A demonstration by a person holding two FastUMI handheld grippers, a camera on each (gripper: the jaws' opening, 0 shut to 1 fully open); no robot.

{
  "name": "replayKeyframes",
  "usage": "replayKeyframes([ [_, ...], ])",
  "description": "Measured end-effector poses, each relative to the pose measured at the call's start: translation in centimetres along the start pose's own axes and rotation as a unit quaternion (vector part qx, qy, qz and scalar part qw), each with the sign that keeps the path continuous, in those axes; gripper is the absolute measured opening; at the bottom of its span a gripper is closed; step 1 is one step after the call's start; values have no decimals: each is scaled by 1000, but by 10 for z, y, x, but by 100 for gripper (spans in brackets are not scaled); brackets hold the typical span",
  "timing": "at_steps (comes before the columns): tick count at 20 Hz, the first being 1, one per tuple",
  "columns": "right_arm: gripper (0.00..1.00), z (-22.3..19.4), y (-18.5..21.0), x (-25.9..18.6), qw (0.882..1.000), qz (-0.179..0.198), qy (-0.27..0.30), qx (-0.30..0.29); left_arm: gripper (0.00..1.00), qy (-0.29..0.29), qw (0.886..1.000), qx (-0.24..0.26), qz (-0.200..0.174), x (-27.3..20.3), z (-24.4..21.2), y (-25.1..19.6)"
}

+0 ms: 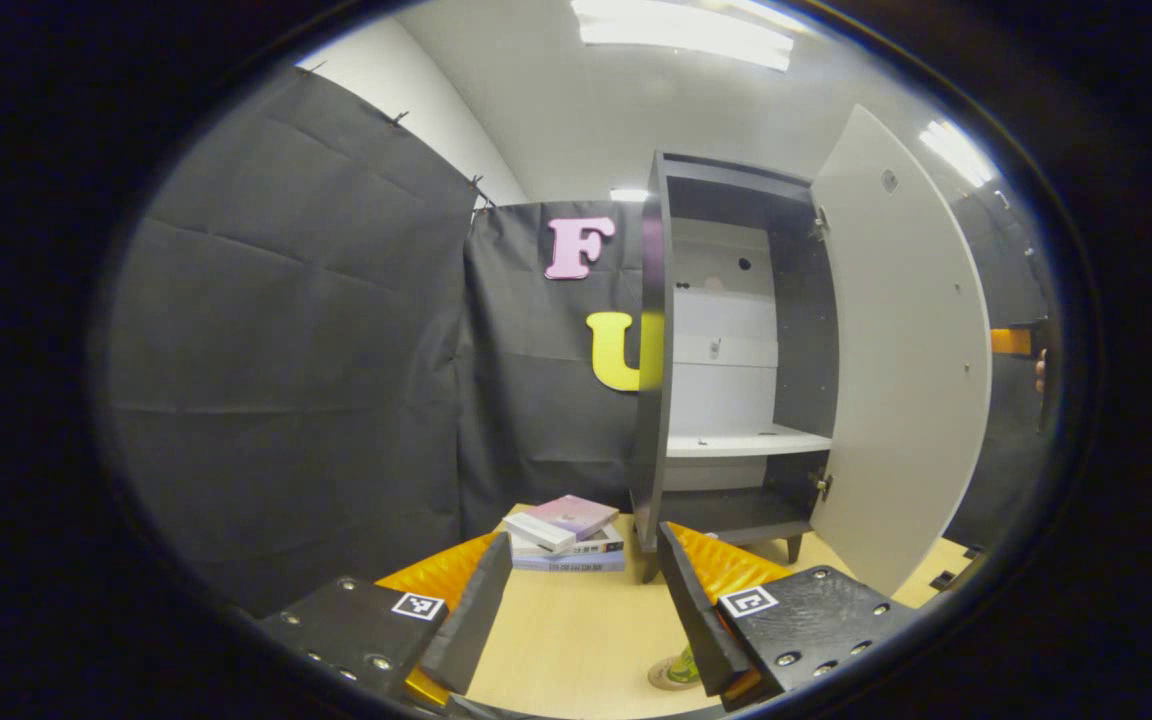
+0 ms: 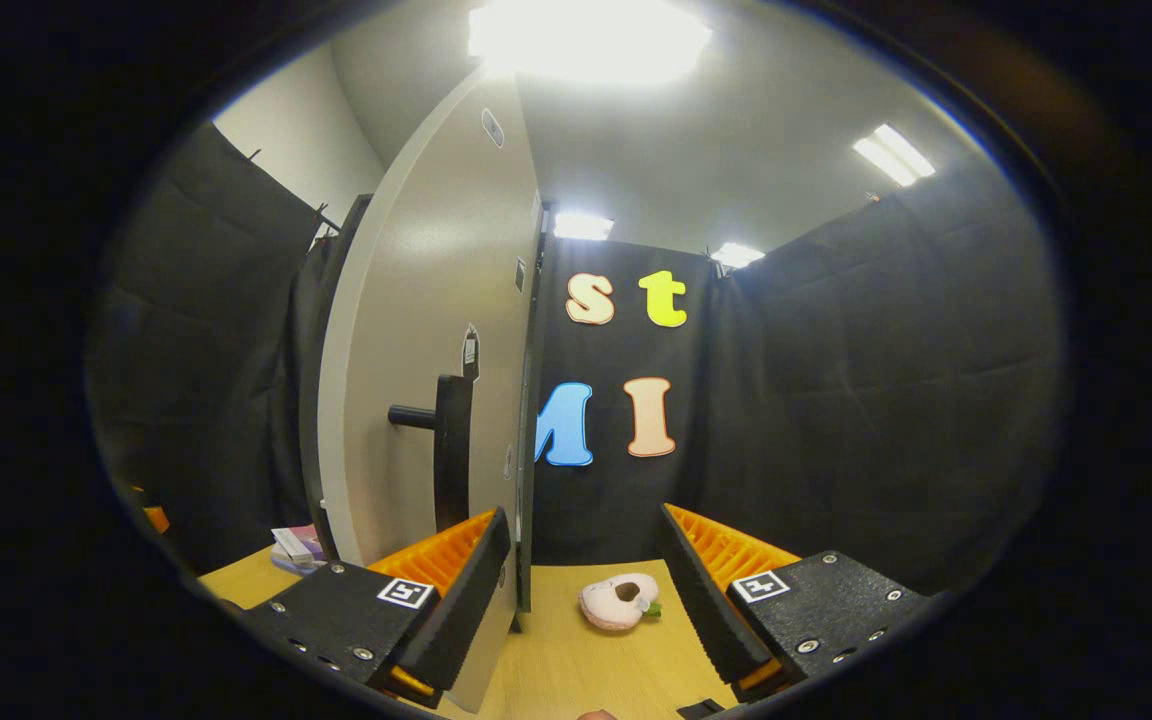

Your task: Open the cabinet door with the right hand, grasp the bottle in the cabinet with the left hand and place it on the coaster, then close the cabinet door with the right hand.

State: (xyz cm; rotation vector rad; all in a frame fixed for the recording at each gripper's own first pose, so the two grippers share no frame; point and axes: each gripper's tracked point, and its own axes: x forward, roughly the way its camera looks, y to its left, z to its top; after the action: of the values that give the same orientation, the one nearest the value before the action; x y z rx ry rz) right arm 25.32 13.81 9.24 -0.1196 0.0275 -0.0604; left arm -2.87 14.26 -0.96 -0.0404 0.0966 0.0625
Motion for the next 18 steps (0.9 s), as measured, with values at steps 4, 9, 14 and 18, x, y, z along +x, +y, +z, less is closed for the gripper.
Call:
replayKeyframes([
  [4, 93, 2, 11, 2, 1000, 12, -5, 1, 84, 1, 1000, 7, 6, 2, -4, 20],
  [9, 93, 3, 25, 2, 999, 30, -9, 7, 88, 3, 1000, 5, 19, -4, -6, 48],
  [14, 93, 5, 36, 4, 999, 42, -12, 14, 88, 6, 999, 1, 33, -9, -13, 71],
  [18, 93, 5, 45, 7, 998, 53, -15, 16, 86, 10, 999, 0, 46, -18, -17, 91],
])
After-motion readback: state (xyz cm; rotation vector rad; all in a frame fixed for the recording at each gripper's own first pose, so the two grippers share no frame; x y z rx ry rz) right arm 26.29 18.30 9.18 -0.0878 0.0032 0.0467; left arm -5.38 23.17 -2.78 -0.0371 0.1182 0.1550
